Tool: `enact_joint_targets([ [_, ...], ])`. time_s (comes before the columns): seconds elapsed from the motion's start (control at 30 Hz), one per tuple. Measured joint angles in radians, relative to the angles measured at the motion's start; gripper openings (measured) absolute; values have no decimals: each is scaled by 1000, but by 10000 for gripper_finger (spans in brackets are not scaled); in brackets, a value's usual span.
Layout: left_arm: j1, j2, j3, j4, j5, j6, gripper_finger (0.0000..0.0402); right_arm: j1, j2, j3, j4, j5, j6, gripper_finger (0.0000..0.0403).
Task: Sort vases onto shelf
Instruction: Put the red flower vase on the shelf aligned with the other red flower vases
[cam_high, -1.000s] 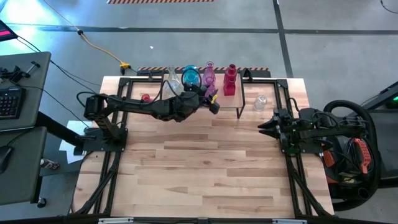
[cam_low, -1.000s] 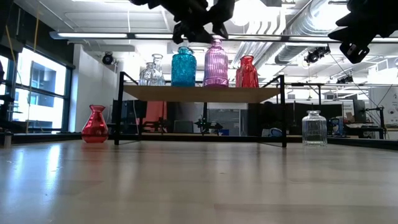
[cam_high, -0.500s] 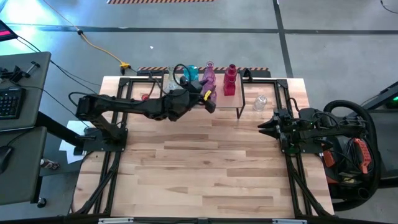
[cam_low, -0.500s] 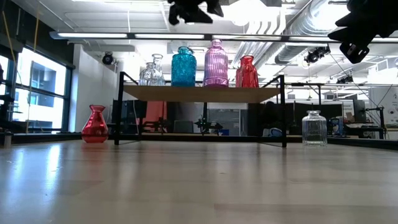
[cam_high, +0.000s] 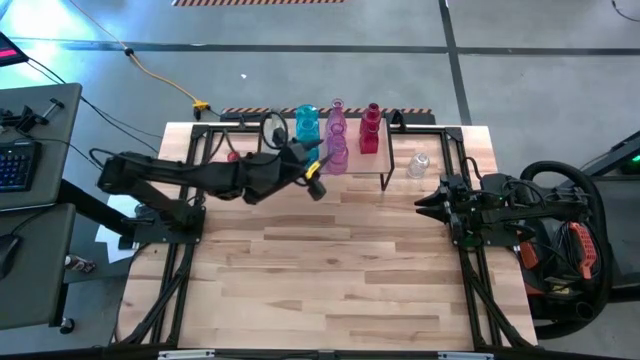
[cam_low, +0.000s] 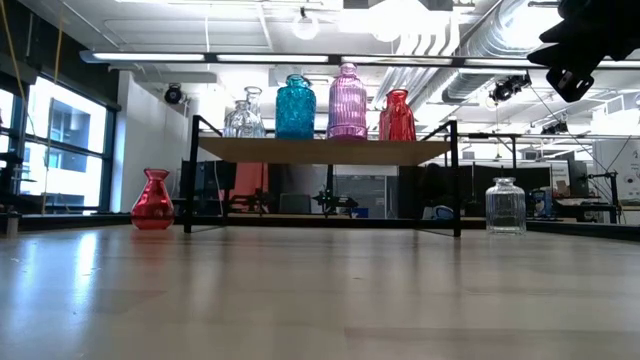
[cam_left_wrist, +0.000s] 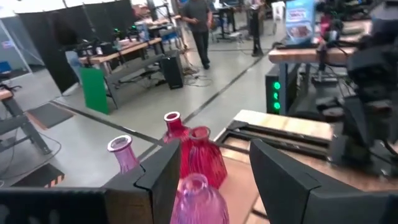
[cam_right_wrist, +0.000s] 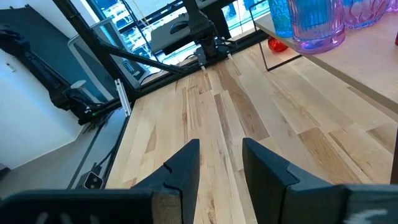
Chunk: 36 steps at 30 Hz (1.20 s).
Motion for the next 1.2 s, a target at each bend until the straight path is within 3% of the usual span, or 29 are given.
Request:
enact_joint_targets([
  [0.2,-39,-80,0,-195,-4,-13,179,0,0,0,0,-1,0,104],
  [0.43,-55,-173,0,-506,-4,-152,180,0,0,0,0,-6,0,104],
  [0.83,-54,-294,0,-932,66,-289,180,0,0,0,0,-3,0,104],
  [1.2,57,-328,0,-1303,167,-291,180,0,0,0,0,1,0,104],
])
